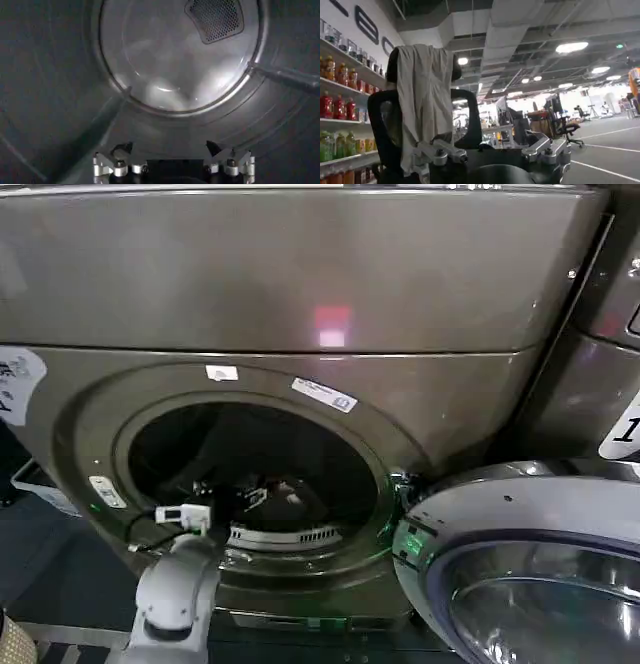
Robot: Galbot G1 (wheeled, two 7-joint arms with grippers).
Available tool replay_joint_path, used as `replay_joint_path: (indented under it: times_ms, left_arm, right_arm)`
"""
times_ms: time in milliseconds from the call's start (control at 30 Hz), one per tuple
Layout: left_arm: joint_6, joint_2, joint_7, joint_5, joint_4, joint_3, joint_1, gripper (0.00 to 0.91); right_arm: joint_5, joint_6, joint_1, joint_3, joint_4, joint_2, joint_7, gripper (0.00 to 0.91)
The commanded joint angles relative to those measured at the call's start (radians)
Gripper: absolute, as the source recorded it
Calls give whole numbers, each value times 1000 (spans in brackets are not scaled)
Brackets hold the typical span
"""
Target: Grasp the clothes from the dryer.
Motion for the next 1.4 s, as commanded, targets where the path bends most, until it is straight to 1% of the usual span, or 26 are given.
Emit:
replay_joint_path:
  times_ms: [33,167,333,533,767,1000,1300,1333,1367,1400]
  left_arm:
    - [-571,1,234,243,114,33,-99,907]
    - [-577,-3,234,273,163,40,-124,907]
    - [-573,5,234,258,212,55,-145,907]
    - [-553,10,234,217,275,64,-175,907]
    - [-506,14,233,140,337,80,-195,907]
    - [-505,15,234,103,374,94,-181,907]
    - [-518,7,234,118,431,95,-180,907]
    - [-522,6,234,117,434,95,-181,421]
    - [-524,6,234,108,440,95,-184,125]
    - [-526,6,234,100,445,95,-185,80]
  right_arm:
    - [-1,2,-6,5,-5,-1,0,907]
    - [-2,3,-4,1,-2,-2,0,907]
    - [-6,3,3,-9,2,1,0,907]
    - [-8,4,2,-9,0,2,-1,907]
    - [-10,4,5,-16,4,6,-2,907]
    - [-20,6,10,-27,4,4,-4,907]
    - [-21,7,14,-36,-1,1,-6,907]
    - [-22,8,14,-39,-2,1,-7,907]
    - [-23,8,16,-40,-2,0,-7,907]
    - [-23,8,16,-41,-3,0,-7,907]
